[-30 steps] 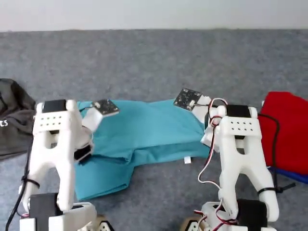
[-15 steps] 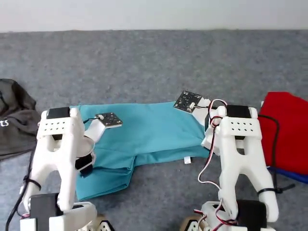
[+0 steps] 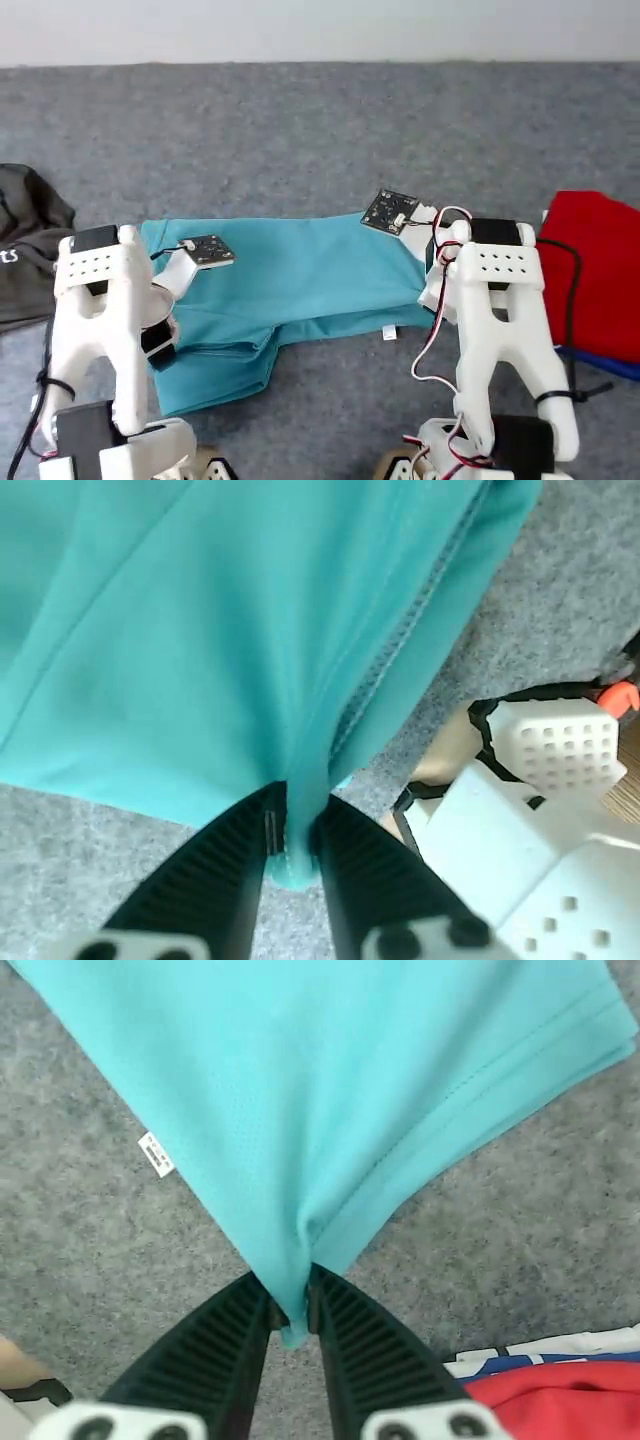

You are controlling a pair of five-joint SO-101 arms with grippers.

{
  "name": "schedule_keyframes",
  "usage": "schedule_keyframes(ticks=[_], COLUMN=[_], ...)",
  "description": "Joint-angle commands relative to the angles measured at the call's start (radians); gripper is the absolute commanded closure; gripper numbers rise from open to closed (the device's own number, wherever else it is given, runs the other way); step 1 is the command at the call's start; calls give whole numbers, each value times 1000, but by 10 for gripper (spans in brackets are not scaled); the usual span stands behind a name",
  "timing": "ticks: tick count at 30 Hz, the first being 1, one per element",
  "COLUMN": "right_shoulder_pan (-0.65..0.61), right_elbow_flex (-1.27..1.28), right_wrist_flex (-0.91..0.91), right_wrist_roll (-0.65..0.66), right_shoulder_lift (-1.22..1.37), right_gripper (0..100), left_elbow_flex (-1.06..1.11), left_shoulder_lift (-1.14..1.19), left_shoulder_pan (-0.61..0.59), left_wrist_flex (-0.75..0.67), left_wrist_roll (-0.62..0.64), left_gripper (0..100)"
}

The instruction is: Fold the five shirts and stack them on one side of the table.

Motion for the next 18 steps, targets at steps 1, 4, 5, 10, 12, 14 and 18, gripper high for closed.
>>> schedule_keyframes(ticks=[1,4,5,10,12,14,18], right_shoulder_pan=[10,10,10,10,10,10,10], right_elbow_flex=[-5,-5,-8,-12,-31,-64,-155], right_wrist_flex=[31,59,67,84,82,79,22], right_wrist_roll=[-8,-9,-9,-9,-9,-11,-100], right_shoulder_lift=[-36,-44,-44,-45,-45,-44,-33], right_gripper=[862,794,793,793,793,793,793], left_elbow_flex=[12,7,7,13,13,13,-35], left_shoulder_lift=[-34,-35,-38,-118,-172,-226,-318], left_shoulder_pan=[-11,-20,-20,-14,-20,-20,-14], left_wrist_flex=[31,31,31,31,31,31,26], left_wrist_roll=[-20,-21,-21,-17,-17,-15,11], left_gripper=[948,901,897,858,839,827,825])
